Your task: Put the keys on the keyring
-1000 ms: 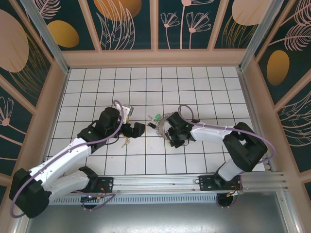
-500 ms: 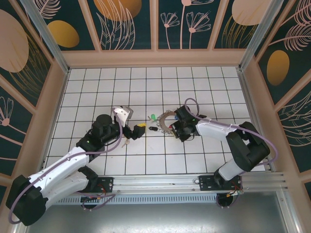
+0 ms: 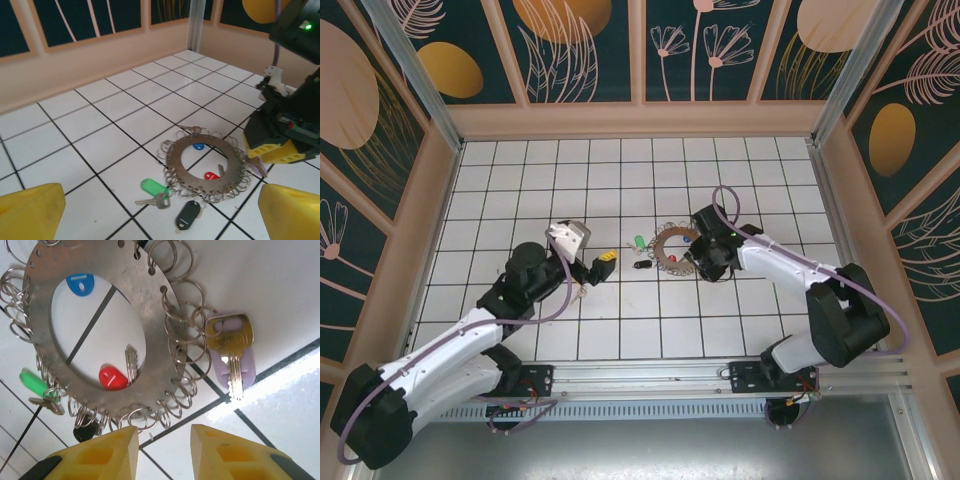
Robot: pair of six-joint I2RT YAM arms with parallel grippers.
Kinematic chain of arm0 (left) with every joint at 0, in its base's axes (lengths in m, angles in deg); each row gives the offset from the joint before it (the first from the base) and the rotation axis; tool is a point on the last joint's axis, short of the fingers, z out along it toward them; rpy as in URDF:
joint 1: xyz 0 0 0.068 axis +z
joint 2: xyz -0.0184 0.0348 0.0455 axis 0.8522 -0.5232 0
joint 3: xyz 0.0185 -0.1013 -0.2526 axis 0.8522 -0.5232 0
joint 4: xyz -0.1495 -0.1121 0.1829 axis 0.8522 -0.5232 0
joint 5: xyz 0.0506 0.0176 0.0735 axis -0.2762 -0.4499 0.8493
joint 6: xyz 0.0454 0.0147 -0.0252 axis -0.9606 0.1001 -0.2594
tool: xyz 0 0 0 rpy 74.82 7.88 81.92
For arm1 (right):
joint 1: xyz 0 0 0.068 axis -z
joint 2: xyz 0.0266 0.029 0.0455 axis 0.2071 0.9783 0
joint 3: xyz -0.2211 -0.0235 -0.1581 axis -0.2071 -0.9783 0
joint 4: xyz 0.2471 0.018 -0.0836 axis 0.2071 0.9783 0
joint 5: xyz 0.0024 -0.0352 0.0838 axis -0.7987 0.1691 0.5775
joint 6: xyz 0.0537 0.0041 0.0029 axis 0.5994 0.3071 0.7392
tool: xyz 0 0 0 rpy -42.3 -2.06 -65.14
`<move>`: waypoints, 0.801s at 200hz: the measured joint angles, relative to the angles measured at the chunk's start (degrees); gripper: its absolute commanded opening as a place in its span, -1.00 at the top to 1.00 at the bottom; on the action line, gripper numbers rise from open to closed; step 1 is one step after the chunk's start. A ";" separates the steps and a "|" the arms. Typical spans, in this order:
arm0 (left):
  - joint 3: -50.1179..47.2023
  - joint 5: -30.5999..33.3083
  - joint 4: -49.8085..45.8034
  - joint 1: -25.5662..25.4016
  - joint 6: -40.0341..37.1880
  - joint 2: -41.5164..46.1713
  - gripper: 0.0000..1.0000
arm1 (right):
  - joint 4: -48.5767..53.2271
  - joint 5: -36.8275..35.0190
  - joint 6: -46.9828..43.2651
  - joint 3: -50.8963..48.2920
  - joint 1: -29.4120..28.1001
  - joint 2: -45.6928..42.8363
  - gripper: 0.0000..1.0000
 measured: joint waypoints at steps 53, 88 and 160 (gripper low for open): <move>-2.29 4.20 -1.73 0.00 -1.05 4.94 -0.98 | -3.48 2.05 0.02 -0.07 -2.08 3.63 0.38; -3.48 4.66 -2.23 0.00 -1.22 5.44 -0.98 | -6.08 2.19 -3.52 -0.07 -1.90 7.02 0.56; -3.80 3.76 -3.17 0.00 -2.91 5.44 -0.97 | -5.64 2.25 -13.00 -0.57 1.29 5.42 0.48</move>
